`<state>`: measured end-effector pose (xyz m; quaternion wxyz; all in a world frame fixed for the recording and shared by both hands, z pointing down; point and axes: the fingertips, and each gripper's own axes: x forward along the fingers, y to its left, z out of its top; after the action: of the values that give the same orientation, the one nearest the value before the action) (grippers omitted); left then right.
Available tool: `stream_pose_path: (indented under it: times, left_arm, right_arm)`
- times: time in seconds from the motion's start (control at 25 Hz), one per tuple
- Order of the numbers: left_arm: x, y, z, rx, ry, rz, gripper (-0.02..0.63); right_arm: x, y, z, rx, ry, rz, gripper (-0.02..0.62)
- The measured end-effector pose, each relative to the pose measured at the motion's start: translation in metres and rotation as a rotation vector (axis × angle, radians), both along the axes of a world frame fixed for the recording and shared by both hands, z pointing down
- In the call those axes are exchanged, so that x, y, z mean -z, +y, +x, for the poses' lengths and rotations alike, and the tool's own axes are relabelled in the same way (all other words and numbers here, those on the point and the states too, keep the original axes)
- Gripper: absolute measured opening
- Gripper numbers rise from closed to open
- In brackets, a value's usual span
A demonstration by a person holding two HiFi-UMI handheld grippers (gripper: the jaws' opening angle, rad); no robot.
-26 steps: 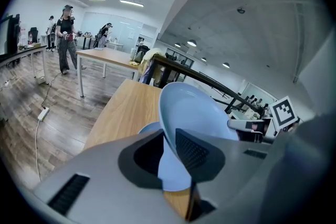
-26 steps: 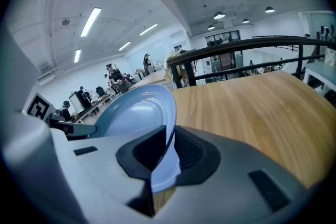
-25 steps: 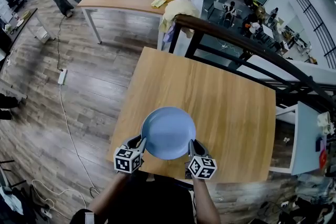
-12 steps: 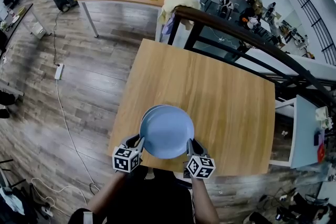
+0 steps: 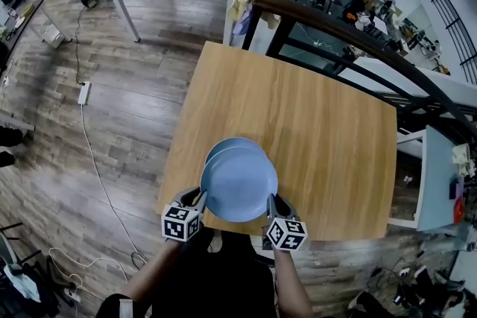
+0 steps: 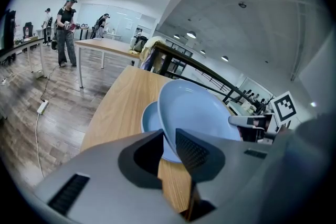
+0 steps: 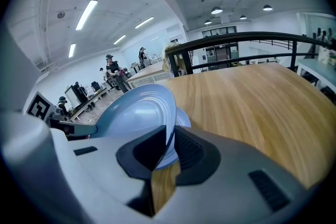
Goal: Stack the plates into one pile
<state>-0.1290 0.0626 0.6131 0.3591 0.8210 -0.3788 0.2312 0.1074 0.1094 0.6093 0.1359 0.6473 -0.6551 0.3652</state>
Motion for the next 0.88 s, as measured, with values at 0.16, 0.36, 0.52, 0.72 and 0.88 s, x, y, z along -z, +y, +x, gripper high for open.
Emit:
stream_pose_path:
  times: [0.16, 0.36, 0.52, 0.72, 0.88]
  left_arm:
    - [-0.01, 0.0, -0.003, -0.011, -0.01, -0.013, 0.084]
    - [-0.023, 0.002, -0.006, -0.017, -0.026, -0.034, 0.084]
    - [-0.035, -0.002, -0.006, -0.023, -0.04, -0.055, 0.084]
    - [-0.047, -0.006, -0.002, -0.026, -0.059, -0.079, 0.084]
    - [-0.057, -0.011, 0.002, -0.023, -0.068, -0.096, 0.084]
  right_arm:
    - [-0.008, 0.001, -0.003, 0.003, -0.001, -0.013, 0.064]
    - [-0.018, 0.002, -0.007, 0.009, 0.003, -0.033, 0.064]
    - [-0.03, -0.002, -0.007, 0.008, 0.003, -0.057, 0.064]
    - [-0.04, -0.007, -0.003, 0.016, 0.001, -0.081, 0.066]
    - [-0.048, -0.013, 0.001, 0.017, 0.0, -0.093, 0.065]
